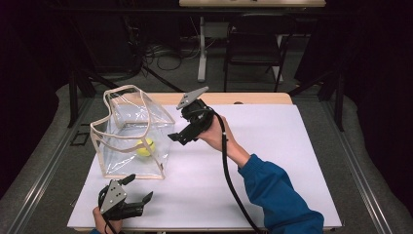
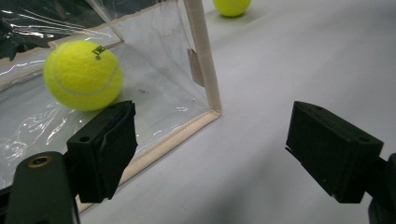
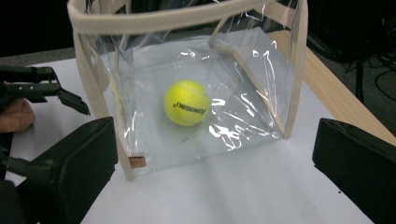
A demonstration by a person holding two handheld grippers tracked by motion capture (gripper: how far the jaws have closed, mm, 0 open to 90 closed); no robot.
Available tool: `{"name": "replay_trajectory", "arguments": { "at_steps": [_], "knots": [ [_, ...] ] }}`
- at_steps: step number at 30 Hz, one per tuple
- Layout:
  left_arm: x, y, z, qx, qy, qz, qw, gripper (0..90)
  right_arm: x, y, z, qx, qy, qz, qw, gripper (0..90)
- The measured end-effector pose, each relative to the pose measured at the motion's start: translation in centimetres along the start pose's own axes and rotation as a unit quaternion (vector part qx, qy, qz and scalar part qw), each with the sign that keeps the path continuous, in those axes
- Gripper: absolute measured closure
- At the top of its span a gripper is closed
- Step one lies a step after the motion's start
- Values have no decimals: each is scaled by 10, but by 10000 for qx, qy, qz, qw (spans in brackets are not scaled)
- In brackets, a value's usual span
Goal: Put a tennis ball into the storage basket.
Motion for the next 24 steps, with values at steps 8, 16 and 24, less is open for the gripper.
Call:
{"name": "replay_trajectory", "arguments": {
  "at_steps": [8, 16, 24],
  "knots": [
    [0, 0, 0, 5, 15, -5, 10000, 161, 0, 24, 3, 106, 7, -76, 9999, 0],
    [0, 0, 0, 8, 31, -9, 10000, 161, 2, 43, 6, 188, 43, -86, 9998, 0],
    [-1, 0, 0, 15, 46, -30, 10000, 161, 3, 59, 8, 313, 82, -100, 9994, 0]
  ]
}}
Point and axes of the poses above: each handheld gripper's, and its own axes: z roughly backward along the jaws, y roughly out of its underside, x roughly to its left, the point moved 3 cm from there along -z, roughly forward along the jaws, and after that the axes turned 3 degrees about x, right-handed, at the moved point
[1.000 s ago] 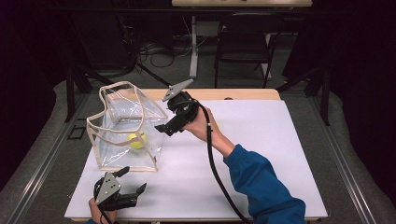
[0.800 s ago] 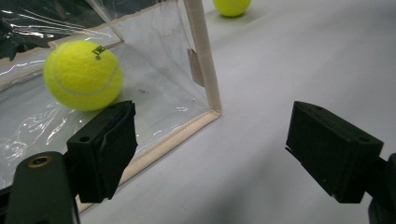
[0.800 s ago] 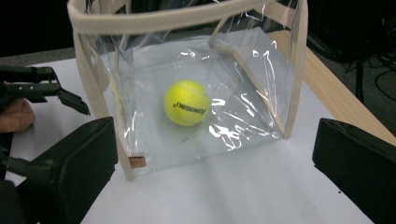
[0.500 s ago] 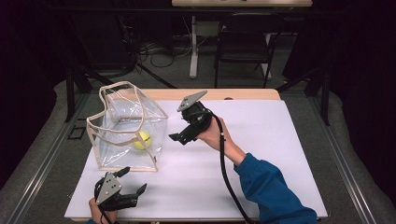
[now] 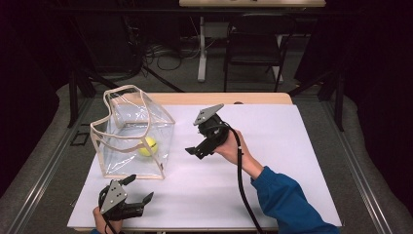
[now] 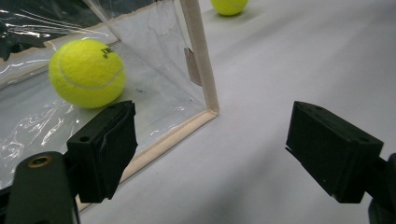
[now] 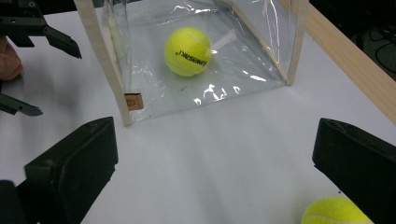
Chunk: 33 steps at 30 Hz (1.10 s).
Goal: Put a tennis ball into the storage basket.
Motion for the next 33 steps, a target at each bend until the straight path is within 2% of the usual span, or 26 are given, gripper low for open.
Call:
{"name": "replay_trajectory", "arguments": {
  "at_steps": [20, 27, 33],
  "knots": [
    [0, 0, 1, -34, -28, 15, 10000, 161, -2, 40, -1, 337, 83, -36, 9994, 0],
    [0, 0, 1, -34, -44, 29, 10000, 161, -9, 57, -1, 452, 124, -176, 9987, 0],
    [0, 0, 1, -46, -39, 17, 10000, 161, -14, 71, 3, 396, 138, -354, 9985, 0]
  ]
}}
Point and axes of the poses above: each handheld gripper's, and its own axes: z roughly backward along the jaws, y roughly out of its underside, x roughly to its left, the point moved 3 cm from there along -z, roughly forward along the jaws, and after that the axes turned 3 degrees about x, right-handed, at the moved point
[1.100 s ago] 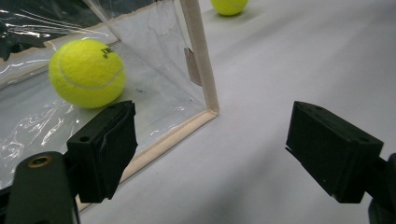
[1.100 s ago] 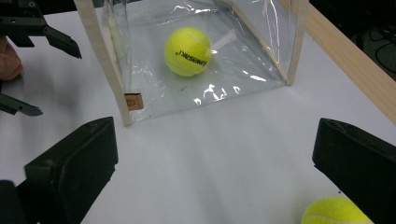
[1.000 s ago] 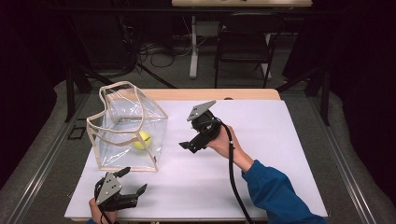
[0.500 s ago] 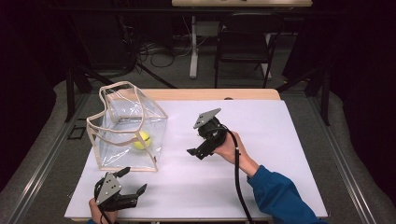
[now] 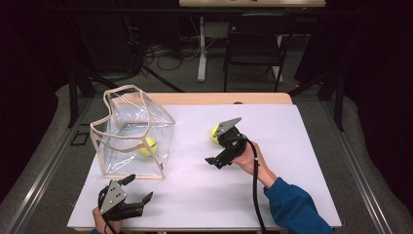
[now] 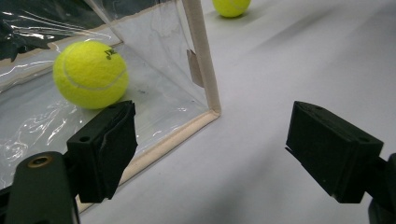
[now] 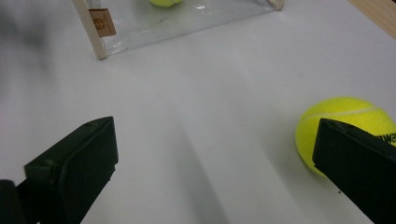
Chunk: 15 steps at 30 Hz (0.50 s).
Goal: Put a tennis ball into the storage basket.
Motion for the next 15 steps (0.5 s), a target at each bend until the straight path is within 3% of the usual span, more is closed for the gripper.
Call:
{"name": "replay_trajectory", "arguments": {
  "at_steps": [15],
  "knots": [
    [0, 0, 0, -4, -2, 1, 10000, 161, -13, 24, 2, 95, 140, -255, 9995, 0]
  ]
}}
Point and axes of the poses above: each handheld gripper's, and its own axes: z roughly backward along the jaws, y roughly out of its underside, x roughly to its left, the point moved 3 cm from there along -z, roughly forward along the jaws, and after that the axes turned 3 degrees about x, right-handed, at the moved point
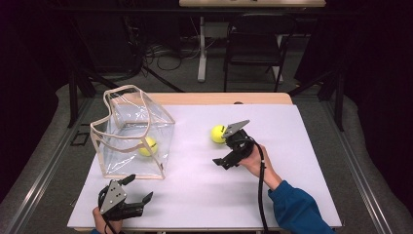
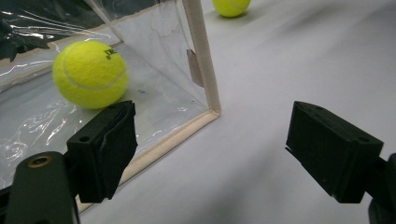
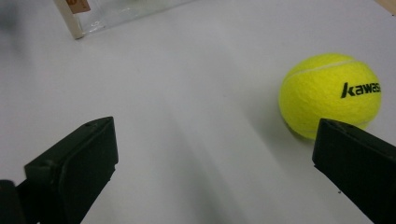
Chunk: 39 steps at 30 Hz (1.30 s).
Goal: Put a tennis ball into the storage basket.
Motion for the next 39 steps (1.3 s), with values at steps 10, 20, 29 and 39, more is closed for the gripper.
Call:
{"name": "replay_trajectory", "arguments": {
  "at_steps": [10, 20, 29, 39],
  "knots": [
    [0, 0, -1, 39, -6, -30, 10000, 161, -8, 4, 2, 66, 85, -69, 9999, 0],
    [-1, 0, -1, 35, -3, -5, 10000, 161, -23, 0, 5, 166, 213, -147, 9995, 2],
    [-1, 0, 0, 14, -19, -32, 10000, 161, -30, -18, 7, -24, 391, -160, 9991, 3],
    [-1, 0, 0, 15, -23, -31, 10000, 161, -42, -30, 3, 40, 449, -211, 9988, 0]
  ]
}}
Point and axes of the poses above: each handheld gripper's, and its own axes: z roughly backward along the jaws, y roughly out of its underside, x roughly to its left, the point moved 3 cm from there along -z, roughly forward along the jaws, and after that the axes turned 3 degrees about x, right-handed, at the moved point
